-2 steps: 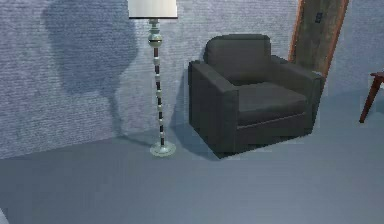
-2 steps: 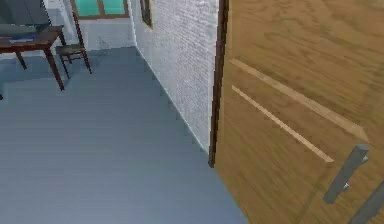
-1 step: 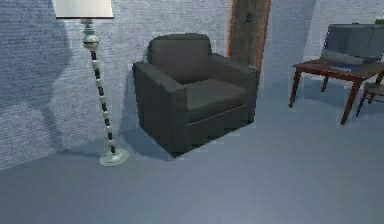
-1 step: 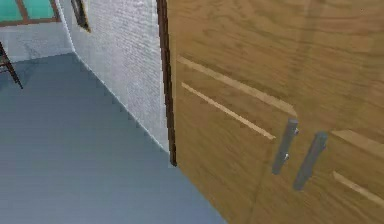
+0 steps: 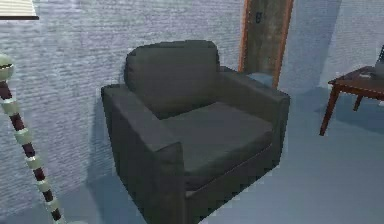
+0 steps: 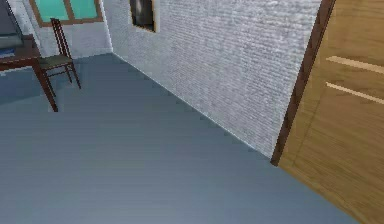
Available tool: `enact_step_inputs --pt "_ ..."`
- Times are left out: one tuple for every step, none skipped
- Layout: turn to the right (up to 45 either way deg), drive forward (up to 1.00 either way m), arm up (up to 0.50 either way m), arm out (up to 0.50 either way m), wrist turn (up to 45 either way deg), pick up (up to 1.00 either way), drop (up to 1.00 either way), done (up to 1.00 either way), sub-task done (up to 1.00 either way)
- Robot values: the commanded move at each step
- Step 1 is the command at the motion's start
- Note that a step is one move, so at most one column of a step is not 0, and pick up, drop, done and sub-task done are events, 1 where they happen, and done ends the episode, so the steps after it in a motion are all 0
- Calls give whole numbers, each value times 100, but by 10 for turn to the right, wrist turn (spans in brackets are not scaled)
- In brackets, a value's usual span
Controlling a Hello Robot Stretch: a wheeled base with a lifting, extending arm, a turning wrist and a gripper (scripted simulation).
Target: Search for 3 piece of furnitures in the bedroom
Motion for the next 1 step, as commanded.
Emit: enact_step_inputs --pt "0 0 0 0 0 0 0 0 100"
